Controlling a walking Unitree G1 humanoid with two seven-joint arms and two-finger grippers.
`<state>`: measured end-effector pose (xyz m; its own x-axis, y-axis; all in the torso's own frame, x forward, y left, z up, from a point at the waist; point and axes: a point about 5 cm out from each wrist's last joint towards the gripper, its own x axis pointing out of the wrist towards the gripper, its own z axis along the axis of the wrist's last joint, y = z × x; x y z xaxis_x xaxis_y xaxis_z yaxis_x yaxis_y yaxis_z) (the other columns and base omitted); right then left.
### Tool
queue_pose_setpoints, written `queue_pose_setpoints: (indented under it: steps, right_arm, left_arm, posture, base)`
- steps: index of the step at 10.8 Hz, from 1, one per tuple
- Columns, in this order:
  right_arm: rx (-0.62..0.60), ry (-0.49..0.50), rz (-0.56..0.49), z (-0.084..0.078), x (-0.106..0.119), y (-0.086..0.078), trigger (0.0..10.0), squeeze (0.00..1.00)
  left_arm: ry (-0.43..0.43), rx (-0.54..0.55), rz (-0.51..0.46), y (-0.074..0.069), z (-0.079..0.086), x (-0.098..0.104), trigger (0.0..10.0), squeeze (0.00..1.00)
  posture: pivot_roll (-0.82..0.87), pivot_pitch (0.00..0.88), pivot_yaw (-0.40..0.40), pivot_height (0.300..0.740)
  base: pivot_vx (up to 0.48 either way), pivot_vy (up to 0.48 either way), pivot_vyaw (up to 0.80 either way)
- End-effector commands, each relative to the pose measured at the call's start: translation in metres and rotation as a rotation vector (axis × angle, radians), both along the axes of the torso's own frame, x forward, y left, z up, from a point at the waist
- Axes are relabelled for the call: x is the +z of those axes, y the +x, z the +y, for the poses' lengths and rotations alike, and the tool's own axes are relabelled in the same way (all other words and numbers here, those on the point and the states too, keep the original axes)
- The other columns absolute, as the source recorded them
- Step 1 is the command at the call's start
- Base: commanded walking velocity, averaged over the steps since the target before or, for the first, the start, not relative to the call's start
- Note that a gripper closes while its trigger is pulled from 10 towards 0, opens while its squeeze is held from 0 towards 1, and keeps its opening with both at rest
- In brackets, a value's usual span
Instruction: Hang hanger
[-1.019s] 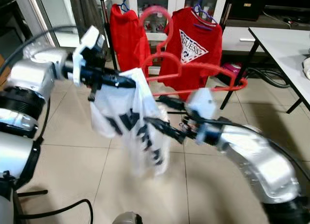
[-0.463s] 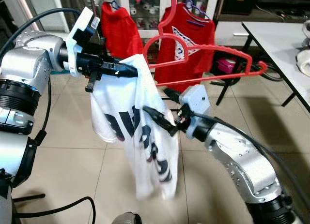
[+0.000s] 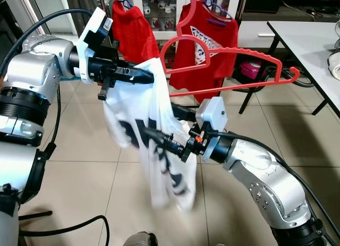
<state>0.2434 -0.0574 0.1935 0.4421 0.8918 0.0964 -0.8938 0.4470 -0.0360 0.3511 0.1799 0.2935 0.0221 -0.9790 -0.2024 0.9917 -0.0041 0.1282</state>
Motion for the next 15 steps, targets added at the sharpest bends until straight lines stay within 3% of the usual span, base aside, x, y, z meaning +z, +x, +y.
queue_pose_setpoints:
  steps: [1,4,7,9,11,12,13,14,15]
  right_arm:
    - [0.069,0.011,-0.012,0.008,0.003,-0.004,10.0,0.00]
    - [0.158,-0.050,0.037,0.021,-0.017,0.002,10.0,0.00]
    - [0.167,-0.089,0.062,0.036,-0.031,0.019,10.0,0.00]
    - [0.167,-0.160,0.066,0.036,-0.043,0.027,10.0,0.00]
    - [0.241,-0.289,0.101,0.025,-0.070,0.021,10.0,0.00]
    - [0.265,-0.345,0.122,0.016,-0.081,0.016,8.1,0.00]
    - [0.281,-0.412,0.158,0.002,-0.096,0.011,4.6,0.00]
    - [0.263,-0.451,0.192,-0.011,-0.108,0.009,2.9,0.00]
    - [0.223,-0.448,0.210,-0.022,-0.111,0.012,0.0,0.00]
  left_arm:
    - [-0.027,-0.004,-0.061,0.000,-0.001,0.018,0.0,0.00]
    - [-0.056,-0.007,-0.073,0.002,-0.004,0.026,0.0,0.00]
    - [-0.067,-0.006,-0.083,0.002,-0.005,0.034,0.0,0.00]
    - [-0.065,0.005,-0.092,0.002,-0.002,0.038,0.0,0.00]
    - [-0.064,0.038,-0.114,0.005,0.003,0.043,0.0,0.00]
    - [-0.066,0.052,-0.122,0.006,0.005,0.045,0.0,0.00]
    - [-0.068,0.068,-0.129,0.007,0.009,0.047,0.0,0.00]
    - [-0.069,0.077,-0.133,0.007,0.010,0.048,0.0,0.00]
    - [-0.070,0.081,-0.134,0.008,0.011,0.048,0.0,0.00]
  posture:
    - [-0.07,0.081,0.082,0.740]
    - [-0.06,0.085,0.080,0.740]
    - [-0.05,0.092,0.080,0.740]
    - [-0.04,0.097,0.081,0.740]
    - [-0.05,0.102,0.090,0.740]
    - [-0.05,0.102,0.093,0.740]
    - [-0.05,0.102,0.094,0.740]
    - [-0.05,0.102,0.096,0.740]
    - [-0.06,0.101,0.099,0.740]
  base:
    - [0.000,0.000,0.00]
    - [0.000,0.000,0.00]
    - [0.000,0.000,0.00]
    - [0.000,0.000,0.00]
    - [0.000,0.000,0.00]
    - [0.000,0.000,0.00]
    - [0.000,0.000,0.00]
    - [0.000,0.000,0.00]
    - [0.000,0.000,0.00]
